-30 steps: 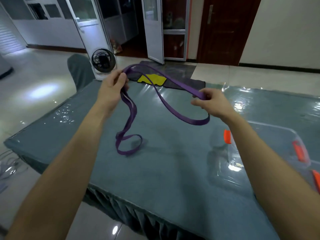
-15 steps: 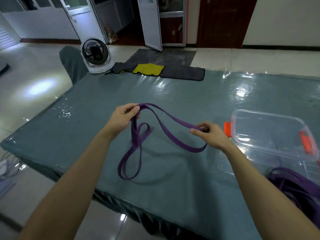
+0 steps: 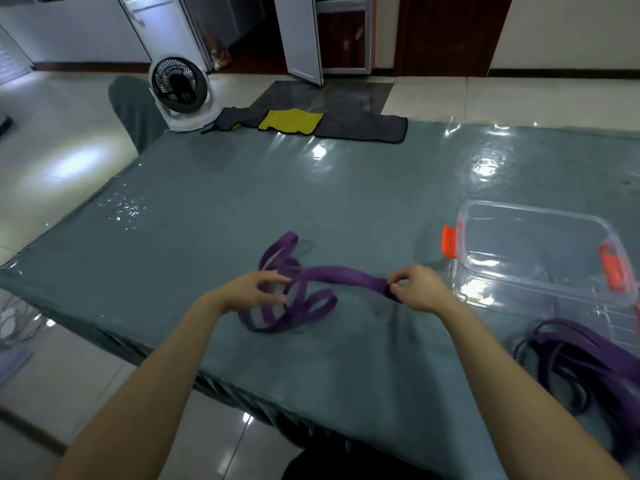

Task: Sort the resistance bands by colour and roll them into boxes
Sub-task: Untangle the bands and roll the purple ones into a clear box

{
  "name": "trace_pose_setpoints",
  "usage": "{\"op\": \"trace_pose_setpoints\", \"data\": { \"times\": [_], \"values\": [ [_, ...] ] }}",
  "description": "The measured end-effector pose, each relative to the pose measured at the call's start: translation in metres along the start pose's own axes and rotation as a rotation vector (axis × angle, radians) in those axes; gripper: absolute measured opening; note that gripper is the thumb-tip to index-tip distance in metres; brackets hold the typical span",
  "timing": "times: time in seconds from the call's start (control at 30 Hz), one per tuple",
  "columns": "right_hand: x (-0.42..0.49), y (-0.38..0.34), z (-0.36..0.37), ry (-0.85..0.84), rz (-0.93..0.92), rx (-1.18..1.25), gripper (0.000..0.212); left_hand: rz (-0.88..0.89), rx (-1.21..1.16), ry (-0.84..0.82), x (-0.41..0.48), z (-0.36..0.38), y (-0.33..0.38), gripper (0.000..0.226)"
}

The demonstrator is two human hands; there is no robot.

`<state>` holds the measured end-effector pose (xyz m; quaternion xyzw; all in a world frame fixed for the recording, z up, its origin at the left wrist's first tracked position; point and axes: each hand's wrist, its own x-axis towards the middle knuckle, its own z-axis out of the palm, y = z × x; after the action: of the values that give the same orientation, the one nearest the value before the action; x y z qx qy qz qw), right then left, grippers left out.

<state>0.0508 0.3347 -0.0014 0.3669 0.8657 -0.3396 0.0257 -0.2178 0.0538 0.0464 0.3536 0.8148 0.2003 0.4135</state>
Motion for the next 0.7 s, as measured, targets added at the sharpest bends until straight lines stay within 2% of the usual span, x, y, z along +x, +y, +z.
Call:
{"op": "trace_pose_setpoints", "data": {
  "times": [0.03,0.07,0.13,0.2,0.27,0.37,0.43,0.5,0.6,0.63,0.7],
  "values": [
    [-0.004,0.009,0.008,-0.071,0.01,-0.077,0.021,-0.031,0.05,-0.059,-0.001,0.014,-0.012,0.043],
    [-0.009,0.018,0.016,-0.135,0.024,-0.126,0.024,-0.032,0.061,-0.04,-0.001,0.026,-0.023,0.039],
    [-0.016,0.031,0.03,-0.215,0.066,-0.141,0.031,-0.021,-0.033,0.152,-0.005,0.044,-0.037,0.033],
    [-0.021,0.037,0.039,-0.198,0.101,-0.116,0.035,-0.041,-0.176,0.341,-0.01,0.051,-0.047,0.033],
    [-0.021,0.037,0.044,-0.117,0.111,-0.085,0.037,-0.076,-0.213,0.421,-0.013,0.052,-0.058,0.03],
    [-0.021,0.03,0.05,0.003,0.094,-0.037,0.038,-0.161,-0.182,0.429,-0.018,0.058,-0.073,0.03],
    [-0.022,0.026,0.057,0.026,0.068,-0.003,0.038,-0.198,-0.138,0.405,-0.02,0.068,-0.079,0.033],
    [-0.026,0.021,0.069,0.001,0.048,0.018,0.038,-0.178,-0.063,0.375,-0.021,0.082,-0.083,0.043],
    [-0.032,0.013,0.09,-0.073,0.056,0.04,0.041,-0.1,0.226,0.337,-0.018,0.099,-0.09,0.061],
    [-0.034,0.009,0.097,-0.102,0.065,0.049,0.047,-0.09,0.312,0.343,-0.016,0.1,-0.093,0.063],
    [-0.039,-0.001,0.11,-0.157,0.052,0.043,0.072,-0.082,0.4,0.372,-0.011,0.099,-0.096,0.064]
  ]
}}
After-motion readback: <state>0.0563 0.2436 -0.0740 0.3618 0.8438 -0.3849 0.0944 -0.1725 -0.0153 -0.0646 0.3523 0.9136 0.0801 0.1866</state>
